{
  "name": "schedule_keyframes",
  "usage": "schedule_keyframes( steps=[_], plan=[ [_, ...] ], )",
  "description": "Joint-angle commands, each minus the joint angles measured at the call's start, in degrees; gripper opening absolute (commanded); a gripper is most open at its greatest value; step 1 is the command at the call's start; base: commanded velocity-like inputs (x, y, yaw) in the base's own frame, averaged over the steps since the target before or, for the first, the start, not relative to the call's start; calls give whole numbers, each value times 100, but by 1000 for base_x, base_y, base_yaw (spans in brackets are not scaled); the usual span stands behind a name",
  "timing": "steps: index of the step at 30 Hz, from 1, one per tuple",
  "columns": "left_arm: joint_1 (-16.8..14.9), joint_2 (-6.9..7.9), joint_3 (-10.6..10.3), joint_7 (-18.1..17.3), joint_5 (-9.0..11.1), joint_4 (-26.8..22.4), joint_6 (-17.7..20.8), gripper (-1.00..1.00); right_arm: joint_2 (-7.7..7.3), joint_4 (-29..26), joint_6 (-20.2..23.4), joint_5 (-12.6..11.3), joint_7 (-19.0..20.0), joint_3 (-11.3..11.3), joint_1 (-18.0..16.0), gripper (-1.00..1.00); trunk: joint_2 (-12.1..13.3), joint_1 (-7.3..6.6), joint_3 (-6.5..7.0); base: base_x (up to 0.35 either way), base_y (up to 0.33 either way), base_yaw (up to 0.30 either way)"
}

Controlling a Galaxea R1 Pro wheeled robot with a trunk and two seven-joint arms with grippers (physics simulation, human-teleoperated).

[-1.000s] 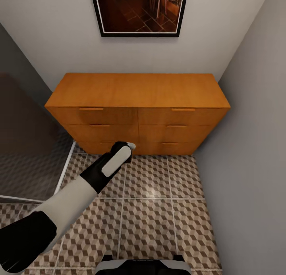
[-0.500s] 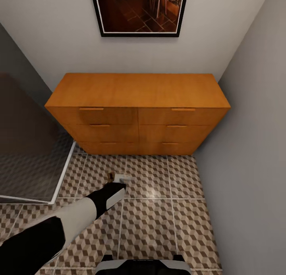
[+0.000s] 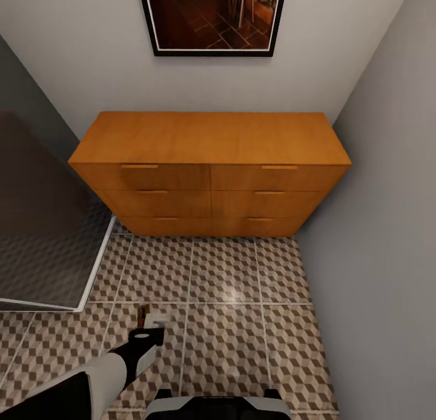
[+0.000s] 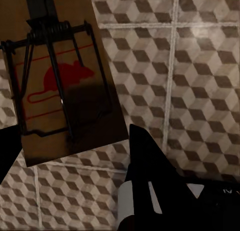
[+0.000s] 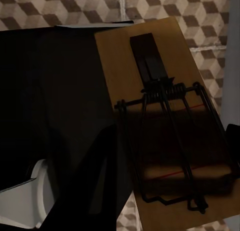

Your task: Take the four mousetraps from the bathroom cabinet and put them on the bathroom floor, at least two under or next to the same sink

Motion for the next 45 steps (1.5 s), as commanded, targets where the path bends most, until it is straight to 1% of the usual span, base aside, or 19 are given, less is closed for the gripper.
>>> schedule_keyframes(
  steps=[1,6,10,13,17,21,23,26,28,29,31,32,33,35,36,37,39,42,45],
  plan=[
    [33,32,-52,-119,34,87,-46,-100,2,4,-25,-51,-16,51,-2,-100,-8,3,-6,0,0,0],
    [222,387,-52,-629,34,249,-181,-100,-4,2,-53,-37,-12,51,-2,-100,-8,3,-6,0,0,0],
    [421,625,-52,-905,34,266,-518,-100,-27,-46,-71,-30,-10,51,-2,-100,-8,3,-6,0,0,0],
    [591,785,-52,-1094,34,275,-659,-100,-188,-226,-80,-31,-15,45,-2,-100,-8,3,-6,0,0,0],
    [795,938,-54,-1167,34,277,-955,-100,-453,-637,-44,-27,-29,42,-2,-100,-8,3,-6,0,0,0],
    [1040,965,-63,-1179,28,277,-1188,-100,-676,-1067,106,-26,-39,35,-2,-100,-8,3,-6,0,0,0],
    [1158,967,-71,-1188,18,277,-1254,-100,-723,-1258,298,-26,-44,34,-2,-100,-8,3,-6,0,0,0],
    [1350,964,-82,-1350,-6,277,-1445,-100,-780,-1663,752,-14,-49,34,-2,-100,-8,3,-6,0,0,0],
    [1509,965,-85,-1567,-14,277,-1643,-100,-844,-2045,1134,64,-56,34,-2,-100,-8,3,-6,0,0,0],
    [1547,966,-86,-1610,-15,279,-1697,-100,-854,-2138,1217,98,-57,33,-2,-100,-8,3,-6,0,0,0],
    [1697,964,-87,-1713,-17,307,-1923,-100,-877,-2451,1467,300,-64,31,-2,-100,-8,3,-6,0,0,0],
    [1777,963,-87,-1740,-18,325,-2047,-100,-882,-2565,1542,428,-79,29,-2,-100,-8,3,-6,0,0,0],
    [1816,962,-87,-1750,-18,331,-2113,-100,-883,-2615,1569,491,-91,28,-2,-100,-8,3,-6,0,0,0],
    [1977,961,-87,-1772,-19,350,-2447,-100,-883,-2791,1636,709,-176,21,-2,-100,-8,3,-6,0,0,0],
    [2070,959,-87,-1780,-19,355,-2690,-100,-878,-2866,1653,777,-233,19,-2,-100,-8,3,-6,0,0,0],
    [2121,956,-87,-1781,-17,357,-2822,-100,-874,-2898,1659,801,-262,18,-2,-100,-8,3,-6,0,0,0],
    [2321,943,-88,-1785,-17,365,-3313,-100,-861,-2996,1674,857,-335,17,-2,-100,-8,3,-6,0,0,0],
    [2515,937,-88,-1784,-13,371,-3612,-100,-834,-3105,1680,878,-369,20,-2,-100,-8,3,-6,0,0,0],
    [2655,929,-86,-1740,2,373,-3717,-100,-817,-3177,1674,883,-372,23,-2,-100,-8,3,-6,0,0,0]
  ],
)
